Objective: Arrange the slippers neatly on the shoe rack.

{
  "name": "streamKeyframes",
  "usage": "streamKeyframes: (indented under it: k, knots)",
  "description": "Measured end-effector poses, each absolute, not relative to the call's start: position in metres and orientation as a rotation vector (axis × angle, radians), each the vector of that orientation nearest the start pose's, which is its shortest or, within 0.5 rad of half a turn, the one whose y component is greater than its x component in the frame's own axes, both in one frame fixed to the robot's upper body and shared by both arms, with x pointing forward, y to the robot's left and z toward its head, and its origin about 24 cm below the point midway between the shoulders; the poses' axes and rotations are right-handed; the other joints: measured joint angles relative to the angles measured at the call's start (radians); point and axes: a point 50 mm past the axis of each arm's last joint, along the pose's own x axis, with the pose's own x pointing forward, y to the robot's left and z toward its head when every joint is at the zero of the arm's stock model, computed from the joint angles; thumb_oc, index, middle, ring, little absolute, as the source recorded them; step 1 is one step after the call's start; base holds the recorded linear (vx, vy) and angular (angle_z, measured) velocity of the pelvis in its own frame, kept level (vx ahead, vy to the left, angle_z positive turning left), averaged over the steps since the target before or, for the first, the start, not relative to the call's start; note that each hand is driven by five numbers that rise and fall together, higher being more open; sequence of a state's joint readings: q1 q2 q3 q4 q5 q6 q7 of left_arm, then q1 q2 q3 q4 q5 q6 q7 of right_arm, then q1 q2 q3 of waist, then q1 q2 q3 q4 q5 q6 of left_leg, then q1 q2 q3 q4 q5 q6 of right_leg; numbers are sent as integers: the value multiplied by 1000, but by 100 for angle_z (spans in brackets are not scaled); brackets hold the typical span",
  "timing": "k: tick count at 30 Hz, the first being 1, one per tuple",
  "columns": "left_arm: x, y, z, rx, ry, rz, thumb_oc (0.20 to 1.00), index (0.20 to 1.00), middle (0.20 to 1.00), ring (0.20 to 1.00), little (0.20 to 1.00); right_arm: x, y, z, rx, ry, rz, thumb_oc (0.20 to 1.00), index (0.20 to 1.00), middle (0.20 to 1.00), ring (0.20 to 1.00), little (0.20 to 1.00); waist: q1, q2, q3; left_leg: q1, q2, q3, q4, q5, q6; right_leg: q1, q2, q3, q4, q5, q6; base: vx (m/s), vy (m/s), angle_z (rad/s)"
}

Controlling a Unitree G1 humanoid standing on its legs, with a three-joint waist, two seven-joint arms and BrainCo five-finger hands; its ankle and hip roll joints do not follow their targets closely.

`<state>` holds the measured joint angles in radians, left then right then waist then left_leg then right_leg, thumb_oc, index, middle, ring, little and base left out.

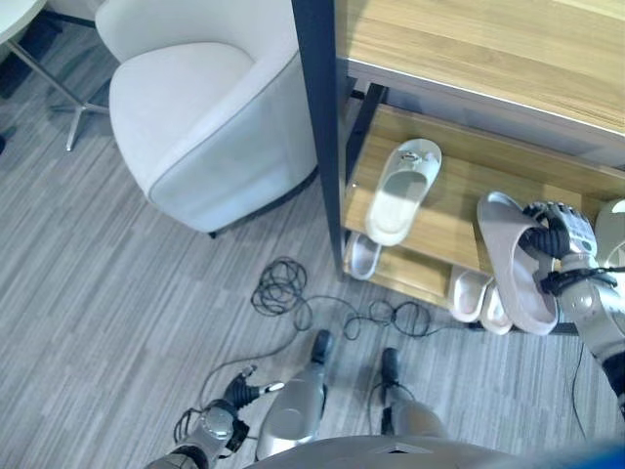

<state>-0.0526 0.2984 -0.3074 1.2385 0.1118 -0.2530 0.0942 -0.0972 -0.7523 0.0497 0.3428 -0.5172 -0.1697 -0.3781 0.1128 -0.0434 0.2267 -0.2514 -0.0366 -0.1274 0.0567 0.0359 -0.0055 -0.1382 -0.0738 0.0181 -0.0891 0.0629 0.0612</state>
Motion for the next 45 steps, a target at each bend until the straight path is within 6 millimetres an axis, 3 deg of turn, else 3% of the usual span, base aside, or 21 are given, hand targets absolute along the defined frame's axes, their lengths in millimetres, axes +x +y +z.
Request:
streamKeyframes:
  k: [5,9,13,17,20,24,28,31,35,39,40,45]
  knots:
    - [126,236,-145,582,934,-137,1000,1000,1000,1000,1000,224,-285,73,-1268,-193,-151,200,200,200,200,200,-31,-10,5,6,1,8,-1,0,0,4,0,7,0,1,0,-38,9,-4]
    - [125,237,-145,593,927,-127,1000,1000,1000,1000,1000,207,-281,61,-1256,-161,-87,200,200,200,200,200,-52,-16,7,8,3,25,1,-2,1,-4,0,26,3,6,2,-46,16,-14]
    - [125,236,-145,594,924,-129,1000,1000,1000,1000,1000,191,-278,40,-1230,-71,-14,200,200,200,200,200,-72,-20,9,5,5,51,6,-4,3,-27,1,53,25,7,5,-75,17,-20]
    - [131,234,-143,598,903,-139,1000,1000,1000,1000,1000,179,-275,1,-1132,96,58,200,200,200,200,200,-80,-25,13,-19,7,70,35,-16,3,-58,3,76,50,5,9,-110,-1,-15]
    - [138,233,-141,587,883,-121,1000,1000,1000,1000,1000,178,-269,-21,-1037,193,91,200,200,200,200,200,-96,-17,33,-78,5,74,75,-20,4,-119,5,79,93,1,13,-151,-1,-5]
    - [161,234,-131,519,803,-43,1000,1000,1000,1000,1000,194,-263,-21,-965,185,92,200,200,200,200,200,-96,17,109,-225,7,81,244,-69,13,-270,17,86,268,-58,17,-81,-6,-4]
    - [183,235,-117,472,708,33,1000,1000,1000,1000,1000,207,-256,-19,-964,145,95,200,200,200,200,200,-95,22,128,-369,1,74,391,-113,27,-425,23,84,447,-122,12,-71,-4,7]
    - [207,239,-97,457,581,112,1000,1000,1000,1000,1000,219,-250,-7,-964,56,53,200,200,200,200,200,-96,23,128,-484,-5,65,497,-140,27,-544,25,77,583,-172,13,-12,-9,14]
    - [250,235,-54,464,332,142,1000,1000,1000,1000,1000,238,-244,14,-972,-71,-13,200,200,200,200,200,-93,24,126,-616,-18,56,622,-171,24,-687,20,78,738,-226,11,37,-10,10]
    - [282,229,-5,459,84,175,1000,1000,1000,1000,1000,255,-240,30,-1005,-164,-57,200,200,200,200,200,-95,28,115,-747,-22,55,742,-199,21,-824,27,79,869,-263,8,-5,-8,1]
    - [295,223,15,442,-8,198,1000,1000,1000,1000,1000,263,-238,40,-1036,-213,-65,200,200,200,200,200,-95,30,108,-800,-23,55,768,-199,21,-876,29,79,900,-267,11,0,0,0]
    - [318,207,62,399,-218,244,1000,1000,1000,1000,1000,283,-240,62,-1089,-295,-136,200,200,200,200,200,-90,36,80,-933,-29,56,837,-203,17,-1016,34,90,981,-275,10,0,0,0]
